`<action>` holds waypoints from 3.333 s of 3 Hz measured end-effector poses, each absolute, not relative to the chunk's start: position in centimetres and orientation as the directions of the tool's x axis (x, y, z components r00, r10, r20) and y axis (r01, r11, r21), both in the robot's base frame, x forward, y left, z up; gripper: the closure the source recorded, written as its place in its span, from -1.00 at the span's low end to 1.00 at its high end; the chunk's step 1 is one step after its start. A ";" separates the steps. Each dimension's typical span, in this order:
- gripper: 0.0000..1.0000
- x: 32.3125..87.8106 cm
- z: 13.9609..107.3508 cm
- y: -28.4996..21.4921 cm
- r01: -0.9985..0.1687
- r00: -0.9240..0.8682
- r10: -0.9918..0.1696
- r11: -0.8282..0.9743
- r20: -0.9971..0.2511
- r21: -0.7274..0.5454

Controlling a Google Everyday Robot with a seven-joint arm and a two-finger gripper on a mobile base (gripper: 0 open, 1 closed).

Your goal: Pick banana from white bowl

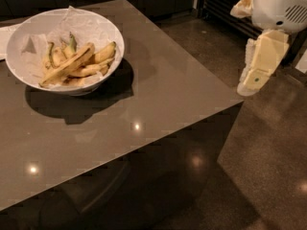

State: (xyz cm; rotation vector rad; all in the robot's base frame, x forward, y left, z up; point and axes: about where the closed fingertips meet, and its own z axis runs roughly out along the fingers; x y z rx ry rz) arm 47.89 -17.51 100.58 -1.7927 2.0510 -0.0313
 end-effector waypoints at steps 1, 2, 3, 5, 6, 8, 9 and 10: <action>-1.00 49.7 101.5 -14.6 -0.948 -0.004 -0.953 0.100 -0.304 -0.302; -1.00 49.9 101.6 -14.4 -0.947 0.001 -0.952 0.098 -0.306 -0.306; -1.00 51.0 101.6 -13.9 -0.938 0.014 -0.939 0.107 -0.343 -0.329; -1.00 56.1 101.6 -8.3 -0.927 0.187 -0.912 -0.041 -0.365 -0.373; -1.00 56.2 101.8 -7.9 -0.925 0.193 -0.910 -0.044 -0.367 -0.378; -1.00 58.3 102.3 -5.4 -0.914 0.248 -0.879 -0.072 -0.407 -0.400; -1.00 60.6 102.7 -2.4 -0.900 0.319 -0.846 -0.129 -0.428 -0.417; -1.00 61.0 103.2 -1.9 -0.894 0.329 -0.839 -0.129 -0.433 -0.429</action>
Offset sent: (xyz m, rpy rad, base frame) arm 0.0153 0.0238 0.0081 0.0109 -0.0189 0.0658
